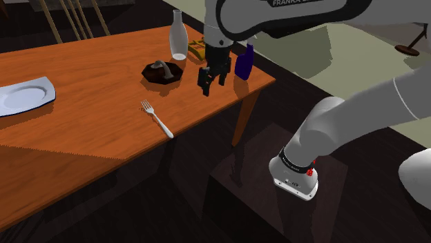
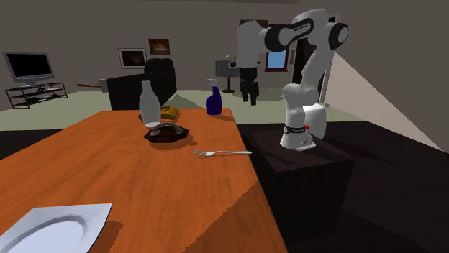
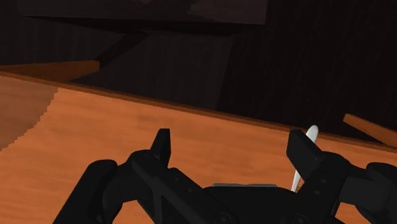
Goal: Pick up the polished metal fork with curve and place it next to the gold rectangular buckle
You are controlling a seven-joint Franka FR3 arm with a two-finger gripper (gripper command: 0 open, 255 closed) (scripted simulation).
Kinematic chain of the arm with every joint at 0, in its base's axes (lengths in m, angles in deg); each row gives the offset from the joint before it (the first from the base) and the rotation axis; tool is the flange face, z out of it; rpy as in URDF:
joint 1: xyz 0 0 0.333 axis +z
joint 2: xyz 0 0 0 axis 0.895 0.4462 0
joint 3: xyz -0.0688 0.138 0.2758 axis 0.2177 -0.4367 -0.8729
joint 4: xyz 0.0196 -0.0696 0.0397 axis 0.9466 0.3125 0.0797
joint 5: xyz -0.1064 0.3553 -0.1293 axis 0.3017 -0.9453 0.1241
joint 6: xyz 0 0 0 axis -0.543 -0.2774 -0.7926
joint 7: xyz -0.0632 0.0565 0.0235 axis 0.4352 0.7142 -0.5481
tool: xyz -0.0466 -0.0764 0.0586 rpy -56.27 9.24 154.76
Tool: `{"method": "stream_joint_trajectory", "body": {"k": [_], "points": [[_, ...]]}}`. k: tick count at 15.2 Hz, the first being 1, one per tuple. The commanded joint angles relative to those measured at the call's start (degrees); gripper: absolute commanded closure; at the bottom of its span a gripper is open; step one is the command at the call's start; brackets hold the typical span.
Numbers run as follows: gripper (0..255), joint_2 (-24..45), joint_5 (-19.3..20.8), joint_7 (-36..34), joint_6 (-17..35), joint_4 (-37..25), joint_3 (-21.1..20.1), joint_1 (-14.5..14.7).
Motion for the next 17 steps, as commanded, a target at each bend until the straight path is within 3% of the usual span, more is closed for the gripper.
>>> {"method": "stream_joint_trajectory", "body": {"k": [1, 8, 13, 17], "points": [[0, 3.9, 0.02, -2.87, 3.86, -1.11, -2.04, -0.21], [0, 18.42, 4.16, -13.76, 14.12, -8.0, -8.02, -1.36], [0, 29.92, 10.9, -22.96, 19.03, -15.39, -10.49, -1.26], [0, 39.36, 17.39, -30.3, 21.01, -22.89, -10.53, 0.42]]}}
